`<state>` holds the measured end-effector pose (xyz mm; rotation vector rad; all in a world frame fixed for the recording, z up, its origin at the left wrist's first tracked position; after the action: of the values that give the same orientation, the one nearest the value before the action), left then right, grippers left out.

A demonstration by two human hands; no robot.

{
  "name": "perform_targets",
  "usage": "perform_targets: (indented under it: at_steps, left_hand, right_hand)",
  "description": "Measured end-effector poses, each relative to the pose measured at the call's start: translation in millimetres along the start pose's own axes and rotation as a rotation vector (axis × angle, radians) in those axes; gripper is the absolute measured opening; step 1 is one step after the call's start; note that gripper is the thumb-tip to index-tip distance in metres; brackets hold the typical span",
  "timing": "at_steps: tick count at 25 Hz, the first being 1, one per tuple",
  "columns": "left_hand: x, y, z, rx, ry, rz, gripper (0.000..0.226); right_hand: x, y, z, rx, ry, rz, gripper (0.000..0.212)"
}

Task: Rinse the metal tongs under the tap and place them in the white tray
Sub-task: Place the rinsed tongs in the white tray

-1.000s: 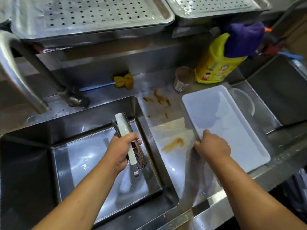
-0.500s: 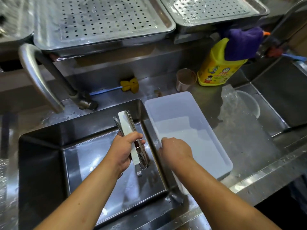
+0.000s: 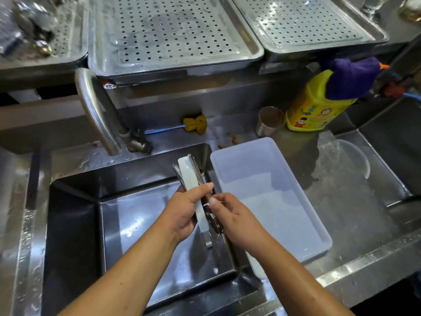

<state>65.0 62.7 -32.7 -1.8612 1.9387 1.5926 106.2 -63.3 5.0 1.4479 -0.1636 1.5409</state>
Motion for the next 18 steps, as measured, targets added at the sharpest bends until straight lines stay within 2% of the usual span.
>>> perform_targets:
  at_steps: [2, 3, 6, 9, 13, 18]
  left_hand:
    - [2, 1, -7, 0.033, -0.021, 0.025, 0.045]
    - [3, 0, -9, 0.049, -0.055, 0.034, 0.047]
    - [5, -5, -12, 0.096, -0.224, 0.038, 0.039]
    - [8, -14, -21, 0.115, -0.233, 0.037, 0.048]
    - [8, -32, -54, 0.11, -0.267, -0.006, 0.041]
    - [20, -59, -93, 0.021, -0.598, 0.079, 0.074]
  right_hand:
    - [1, 2, -13, 0.034, -0.098, -0.029, 0.025]
    - [2, 1, -11, 0.001, -0.094, -0.034, 0.021]
    - [-7, -2, 2, -0.074, -0.151, -0.046, 0.021]
    - [-14, -6, 14, -0.105, -0.207, -0.04, 0.027]
    - [-33, -20, 52, -0.244, -0.185, -0.077, 0.028]
    - [-58, -46, 107, -0.33, -0.082, -0.117, 0.026]
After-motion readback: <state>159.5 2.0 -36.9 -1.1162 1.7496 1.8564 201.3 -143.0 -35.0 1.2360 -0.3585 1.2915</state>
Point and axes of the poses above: each hand's wrist, its own y-axis away from the middle knuckle, its own z-axis out of the back of the hand, x = y × z, the point moved 9 cm from there along -y, towards the middle knuckle, and after that the axes turned 1 degree about x, right-handed, at the moved point
